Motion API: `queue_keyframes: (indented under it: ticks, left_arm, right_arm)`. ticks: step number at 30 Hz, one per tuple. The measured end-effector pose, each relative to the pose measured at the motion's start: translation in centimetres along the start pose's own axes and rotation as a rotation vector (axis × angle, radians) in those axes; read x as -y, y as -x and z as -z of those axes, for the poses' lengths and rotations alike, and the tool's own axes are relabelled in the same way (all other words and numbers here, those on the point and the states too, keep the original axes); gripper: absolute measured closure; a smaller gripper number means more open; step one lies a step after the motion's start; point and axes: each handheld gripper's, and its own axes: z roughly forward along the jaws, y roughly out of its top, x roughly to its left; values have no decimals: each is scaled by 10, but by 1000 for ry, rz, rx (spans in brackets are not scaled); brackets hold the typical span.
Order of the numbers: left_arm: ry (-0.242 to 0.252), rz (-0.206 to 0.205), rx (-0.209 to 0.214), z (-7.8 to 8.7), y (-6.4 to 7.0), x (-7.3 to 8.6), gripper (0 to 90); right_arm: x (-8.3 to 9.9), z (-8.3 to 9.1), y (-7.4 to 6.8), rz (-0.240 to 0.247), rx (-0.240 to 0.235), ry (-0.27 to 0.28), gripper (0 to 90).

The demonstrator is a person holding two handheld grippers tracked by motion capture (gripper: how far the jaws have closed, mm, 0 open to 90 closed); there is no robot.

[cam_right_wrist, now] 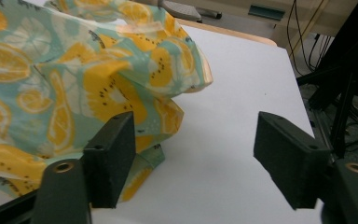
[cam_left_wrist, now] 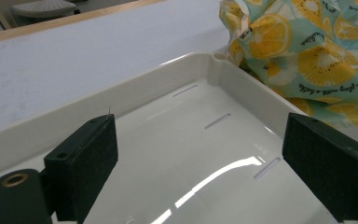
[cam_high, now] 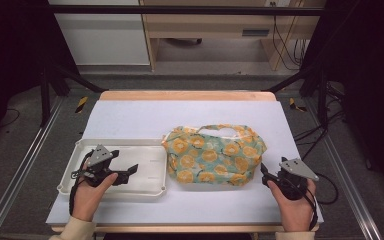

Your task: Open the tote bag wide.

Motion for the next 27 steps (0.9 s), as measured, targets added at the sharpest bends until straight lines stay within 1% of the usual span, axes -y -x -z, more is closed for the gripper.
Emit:
queue_keyframes:
  ticks: [2,3,4,6,7,8,9,11,13,14,15,16,18,19,20,21,22,23,24,25,26,27]
  left_arm:
    - [-4,-5,5,-1,1,0,111]
    - [-10,-12,4,-2,2,0,114]
    - [-7,-12,5,-2,3,0,116]
    - [-5,-19,6,-2,4,-1,118]
    - [-5,-19,6,-2,4,-1,119]
    - [-7,-19,8,-2,5,-1,119]
    - [-14,-26,8,-3,5,-1,120]
    - [-17,-21,9,-4,6,0,121]
    - [-18,-27,8,-4,6,0,123]
    - [-19,-29,7,-4,6,0,123]
    - [-19,-29,7,-4,6,0,124]
    - [-19,-31,8,-4,6,0,125]
    - [-20,-33,9,-4,7,-1,125]
    - [-17,-32,12,-4,8,-1,125]
    - [-17,-32,12,-4,8,-1,126]
    - [-17,-32,12,-4,8,-1,125]
    - [-16,-35,14,-5,8,-1,126]
    - [-16,-35,14,-5,8,-1,125]
    - [-16,-32,17,-5,8,-2,125]
    - [-17,-29,19,-5,9,-1,126]
    - [-17,-30,19,-5,9,-1,126]
    - [-17,-30,21,-5,9,-1,126]
  right_arm:
    - [-5,4,-1,-1,-13,11,355]
    - [-11,5,-2,15,-30,13,376]
    - [-15,6,-3,16,-33,17,388]
    - [-24,8,-5,26,-51,29,391]
    - [-24,8,-5,26,-51,29,391]
    - [-29,8,-6,30,-60,35,390]
    - [-38,5,-8,37,-90,28,374]
    - [-51,-2,-8,30,-116,14,347]
    - [-61,-9,-9,29,-121,1,338]
    - [-67,-14,-9,32,-131,-10,324]
    - [-72,-20,-8,35,-132,-21,315]
    - [-76,-25,-8,26,-133,-32,307]
    - [-83,-38,-6,26,-125,-60,286]
    - [-85,-45,-4,18,-119,-79,272]
    - [-86,-52,-2,9,-122,-98,248]
    - [-86,-52,-2,9,-122,-98,248]
    - [-86,-66,2,-19,-130,-143,202]
    - [-86,-66,2,-19,-130,-143,202]
    - [-83,-71,5,-32,-137,-160,180]
    - [-76,-80,7,-51,-150,-213,155]
    - [-76,-80,7,-51,-150,-213,155]
    - [-69,-80,6,-45,-160,-232,251]
